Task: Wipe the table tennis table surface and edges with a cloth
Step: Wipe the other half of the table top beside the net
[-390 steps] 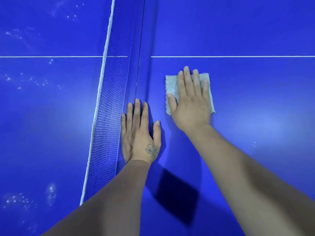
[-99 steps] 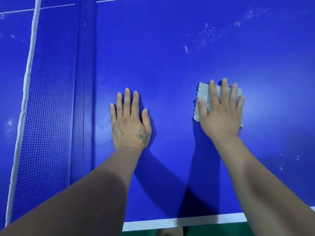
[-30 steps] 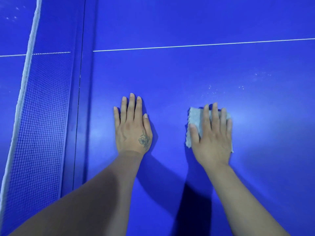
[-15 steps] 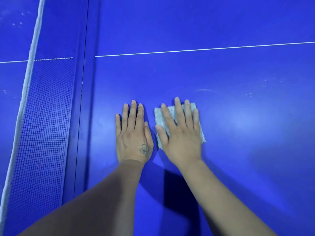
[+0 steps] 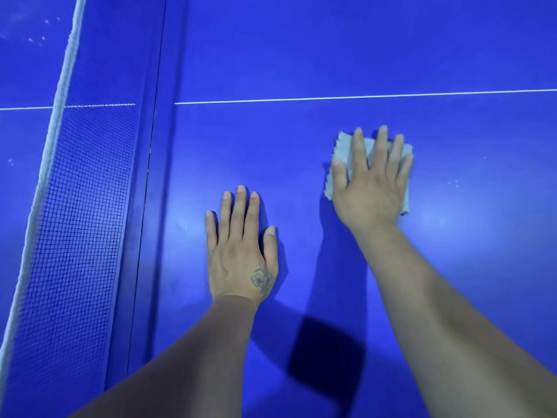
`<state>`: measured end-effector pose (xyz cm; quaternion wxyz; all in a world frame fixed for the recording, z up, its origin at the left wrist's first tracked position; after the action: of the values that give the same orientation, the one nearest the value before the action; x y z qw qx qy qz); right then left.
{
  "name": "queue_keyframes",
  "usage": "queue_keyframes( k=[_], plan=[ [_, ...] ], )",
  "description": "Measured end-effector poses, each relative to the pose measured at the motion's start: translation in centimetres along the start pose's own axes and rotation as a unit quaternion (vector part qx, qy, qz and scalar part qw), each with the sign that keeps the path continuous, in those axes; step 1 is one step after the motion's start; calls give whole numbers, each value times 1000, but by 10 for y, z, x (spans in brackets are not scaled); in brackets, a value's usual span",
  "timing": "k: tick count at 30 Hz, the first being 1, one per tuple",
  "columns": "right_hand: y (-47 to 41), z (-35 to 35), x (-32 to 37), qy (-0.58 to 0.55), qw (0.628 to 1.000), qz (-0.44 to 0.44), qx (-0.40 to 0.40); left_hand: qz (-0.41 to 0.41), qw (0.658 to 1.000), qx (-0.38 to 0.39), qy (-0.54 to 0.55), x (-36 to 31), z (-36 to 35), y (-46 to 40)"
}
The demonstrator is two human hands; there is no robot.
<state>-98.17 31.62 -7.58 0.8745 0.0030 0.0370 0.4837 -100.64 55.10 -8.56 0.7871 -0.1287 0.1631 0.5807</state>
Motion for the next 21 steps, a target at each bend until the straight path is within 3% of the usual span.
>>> queue_keyframes(
  k=[5, 12, 17, 21],
  plan=[
    [5, 2, 49, -4, 994, 102, -28, -3, 1000, 1, 2, 0, -1, -1],
    [55, -1, 6, 18, 978, 205, -23, -3, 1000, 5, 5, -2, 1, 0],
    [22, -3, -24, 12, 990, 141, -19, -3, 1000, 5, 4, -1, 0, -1],
    [-39, 0, -1, -6, 997, 70, -17, -9, 1000, 3, 3, -1, 0, -1]
  ],
)
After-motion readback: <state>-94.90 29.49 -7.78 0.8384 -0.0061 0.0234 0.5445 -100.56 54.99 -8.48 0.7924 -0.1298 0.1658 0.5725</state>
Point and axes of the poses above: each hand's wrist, its own y-axis away from the middle knuckle, its own z-axis out of the back of the hand, x = y × z, the point moved 1 cm from there along -y, towards the middle knuckle, and after that the axes turned 13 degrees about y, right-handed, at the moved point
